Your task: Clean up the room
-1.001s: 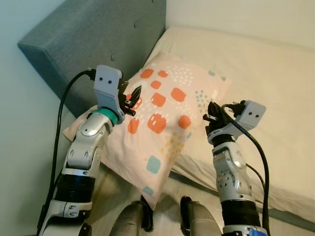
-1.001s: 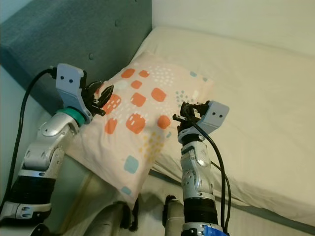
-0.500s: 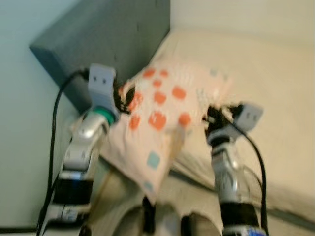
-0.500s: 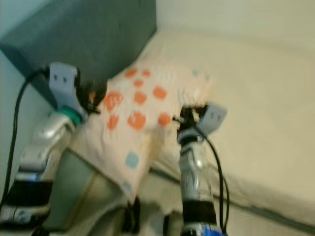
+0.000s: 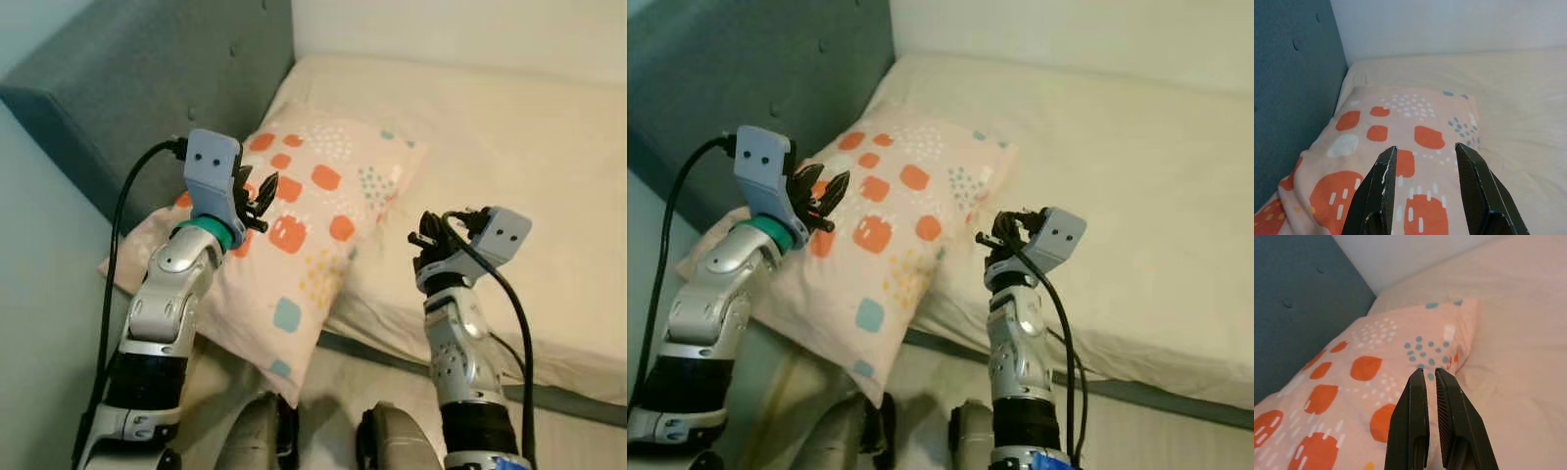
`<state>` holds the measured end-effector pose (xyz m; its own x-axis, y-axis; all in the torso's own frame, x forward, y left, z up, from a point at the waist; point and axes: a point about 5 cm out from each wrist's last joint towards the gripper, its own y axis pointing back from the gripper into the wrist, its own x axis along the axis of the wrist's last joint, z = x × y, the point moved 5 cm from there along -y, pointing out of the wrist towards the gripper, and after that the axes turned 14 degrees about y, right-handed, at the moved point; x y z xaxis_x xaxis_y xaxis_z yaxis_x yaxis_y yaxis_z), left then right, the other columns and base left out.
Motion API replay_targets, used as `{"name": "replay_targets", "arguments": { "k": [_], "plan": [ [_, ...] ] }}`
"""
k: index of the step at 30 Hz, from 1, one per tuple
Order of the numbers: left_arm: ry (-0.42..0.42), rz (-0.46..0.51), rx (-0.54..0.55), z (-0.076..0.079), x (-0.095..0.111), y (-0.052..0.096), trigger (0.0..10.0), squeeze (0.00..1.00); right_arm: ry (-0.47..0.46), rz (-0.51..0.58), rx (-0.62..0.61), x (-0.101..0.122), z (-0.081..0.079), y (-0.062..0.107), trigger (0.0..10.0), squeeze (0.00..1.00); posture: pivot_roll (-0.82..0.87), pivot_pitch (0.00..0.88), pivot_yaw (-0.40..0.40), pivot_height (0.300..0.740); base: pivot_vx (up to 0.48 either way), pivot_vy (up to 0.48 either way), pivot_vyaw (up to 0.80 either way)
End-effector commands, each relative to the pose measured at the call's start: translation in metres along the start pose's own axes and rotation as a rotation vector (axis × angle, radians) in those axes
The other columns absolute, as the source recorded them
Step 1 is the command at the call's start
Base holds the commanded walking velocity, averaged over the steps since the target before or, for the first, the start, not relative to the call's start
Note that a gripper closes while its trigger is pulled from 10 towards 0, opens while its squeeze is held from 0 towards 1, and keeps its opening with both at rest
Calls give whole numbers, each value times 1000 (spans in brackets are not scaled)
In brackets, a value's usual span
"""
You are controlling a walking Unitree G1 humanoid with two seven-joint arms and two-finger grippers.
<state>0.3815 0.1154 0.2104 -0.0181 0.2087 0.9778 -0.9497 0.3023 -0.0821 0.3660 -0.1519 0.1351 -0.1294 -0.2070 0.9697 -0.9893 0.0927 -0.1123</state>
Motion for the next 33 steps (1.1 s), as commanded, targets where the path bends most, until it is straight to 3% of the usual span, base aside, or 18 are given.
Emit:
{"name": "replay_targets", "arguments": {
  "k": [1, 21, 33],
  "plan": [
    [7, -16, 11, -3, -4, 2, 10000, 0, 8, -29, -11, -8, 2, 3, 10000, 0, -96, 157, 121, 642, 0, 0, 0],
    [8, -24, 23, -5, -4, 4, 10000, 0, -9, -24, 0, -8, -2, 3, 10000, 0, -85, 164, 125, 582, 0, 0, 0],
    [-4, -30, 29, -8, -3, 6, 10000, 0, -89, 36, 51, 6, -9, 0, 10000, 0, -69, 185, 142, 542, 0, 0, 0]
  ]
}}
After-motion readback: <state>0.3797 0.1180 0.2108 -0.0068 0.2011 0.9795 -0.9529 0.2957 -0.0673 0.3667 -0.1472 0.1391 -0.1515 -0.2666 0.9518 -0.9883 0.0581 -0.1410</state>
